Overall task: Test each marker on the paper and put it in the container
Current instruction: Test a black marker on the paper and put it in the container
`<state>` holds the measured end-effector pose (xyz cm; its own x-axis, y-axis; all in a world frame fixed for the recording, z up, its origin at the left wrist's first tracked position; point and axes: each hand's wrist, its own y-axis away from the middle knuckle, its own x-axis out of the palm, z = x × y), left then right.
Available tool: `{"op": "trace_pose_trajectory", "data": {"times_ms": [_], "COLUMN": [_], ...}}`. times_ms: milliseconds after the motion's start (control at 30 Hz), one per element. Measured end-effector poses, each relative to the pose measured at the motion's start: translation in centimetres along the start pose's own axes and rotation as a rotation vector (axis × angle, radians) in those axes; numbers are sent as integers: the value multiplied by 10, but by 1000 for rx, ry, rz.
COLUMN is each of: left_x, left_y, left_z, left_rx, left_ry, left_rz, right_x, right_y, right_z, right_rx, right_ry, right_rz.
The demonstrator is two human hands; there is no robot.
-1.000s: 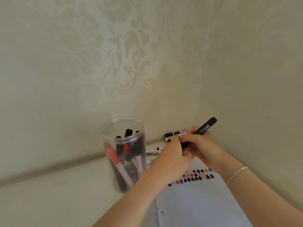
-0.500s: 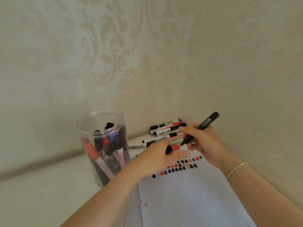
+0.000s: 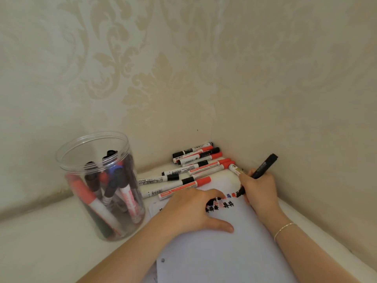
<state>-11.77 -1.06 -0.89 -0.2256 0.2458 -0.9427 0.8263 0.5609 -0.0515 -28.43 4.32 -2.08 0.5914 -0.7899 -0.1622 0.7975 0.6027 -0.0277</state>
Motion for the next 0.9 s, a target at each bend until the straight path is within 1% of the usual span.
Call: {"op": "trace_pose_trajectory", "data": {"times_ms": [400,500,600,700,800,900], "left_x": [0,-1,0,1,1,2], "left_y": [-2,-1,-1,-1,-1,-1], "left_z": [0,0,0,1,1,2], "left_rx": [-11,-13,-17,-18,-16,-9], "left_ry": [13,10,8,4,4,5], "left_rz": [22,29,32,34,30,26], "right_x": [9,8,4,6,8,6], "right_y": [4,4,2,3,3,2], "right_z": [-7,-7,-7,-9,-8,-8], "right_rx": [-102,-114,-75,-88,-109,-83], "right_ry": [316,313,232,274,304,256], "right_rz": [13,21,38,63,41,26]}}
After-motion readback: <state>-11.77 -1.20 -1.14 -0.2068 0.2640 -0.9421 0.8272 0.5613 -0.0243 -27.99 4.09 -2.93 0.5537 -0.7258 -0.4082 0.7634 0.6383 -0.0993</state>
